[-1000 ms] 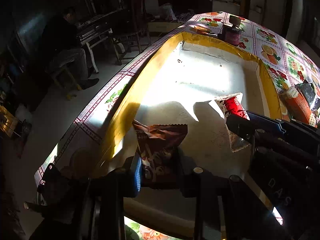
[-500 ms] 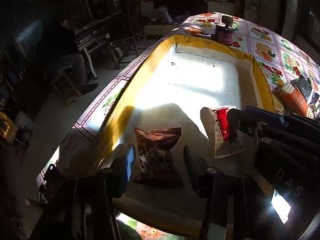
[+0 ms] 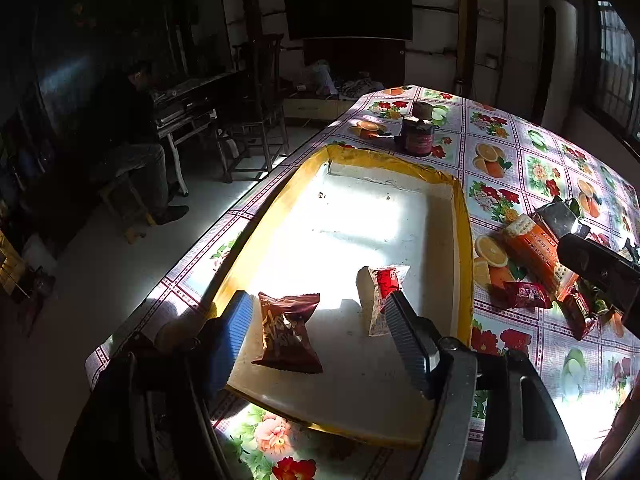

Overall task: Organize snacks
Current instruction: 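Open both grippers to drop the snacks into the tray and withdraw, then move both grippers back over the remaining snack pile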

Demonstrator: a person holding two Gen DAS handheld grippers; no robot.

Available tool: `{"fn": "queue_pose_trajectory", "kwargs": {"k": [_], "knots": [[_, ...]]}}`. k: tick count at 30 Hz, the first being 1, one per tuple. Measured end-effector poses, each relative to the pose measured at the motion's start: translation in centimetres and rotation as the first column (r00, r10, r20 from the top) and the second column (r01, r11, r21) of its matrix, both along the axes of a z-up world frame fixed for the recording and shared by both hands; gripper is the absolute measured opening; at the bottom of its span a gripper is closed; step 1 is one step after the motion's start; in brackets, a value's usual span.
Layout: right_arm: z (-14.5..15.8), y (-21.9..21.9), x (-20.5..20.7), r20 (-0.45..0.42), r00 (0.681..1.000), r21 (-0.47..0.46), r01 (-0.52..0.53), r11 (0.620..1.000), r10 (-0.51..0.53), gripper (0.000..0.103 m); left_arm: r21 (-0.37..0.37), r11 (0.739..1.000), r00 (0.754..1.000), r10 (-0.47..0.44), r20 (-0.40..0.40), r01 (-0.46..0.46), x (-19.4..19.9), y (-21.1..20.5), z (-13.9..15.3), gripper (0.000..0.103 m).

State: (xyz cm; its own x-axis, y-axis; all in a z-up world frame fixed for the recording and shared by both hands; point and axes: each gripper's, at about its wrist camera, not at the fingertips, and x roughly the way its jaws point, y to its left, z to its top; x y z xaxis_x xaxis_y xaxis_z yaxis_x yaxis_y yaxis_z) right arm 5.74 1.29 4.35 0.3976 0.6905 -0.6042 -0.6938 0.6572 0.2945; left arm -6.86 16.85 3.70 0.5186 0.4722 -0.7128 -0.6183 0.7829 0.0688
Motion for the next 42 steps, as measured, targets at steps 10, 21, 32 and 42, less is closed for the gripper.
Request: {"fn": "queue_pose_trajectory", "kwargs": {"k": [10,21,32,42], "knots": [[-1.1,-5.9,0.5,-0.008,0.995,-0.015,0.099,0.995,-0.099,0.066,0.021,0.998,0.998,-0.061,0.012,0.061,0.5,-3.4,1.1,0.073],[-2.8,-14.2,0.8,0.024,0.966,-0.077,0.258,0.963,-0.257,0.075,-0.008,0.989,0.989,-0.145,-0.004,0.145,2.1,-6.7,0.7,0.076],[-4.8,-20.8,2.1,-0.035,0.931,-0.075,0.359,0.930,-0.363,0.075,-0.036,0.966,0.965,-0.258,-0.054,0.257,5.8,-11.2,-0.4,0.076],[-6.2,-22.2,3.7,-0.082,0.917,-0.081,0.385,0.919,-0.391,0.075,-0.072,0.947,0.941,-0.319,-0.113,0.313,8.8,-12.2,-2.0,0.076]]}}
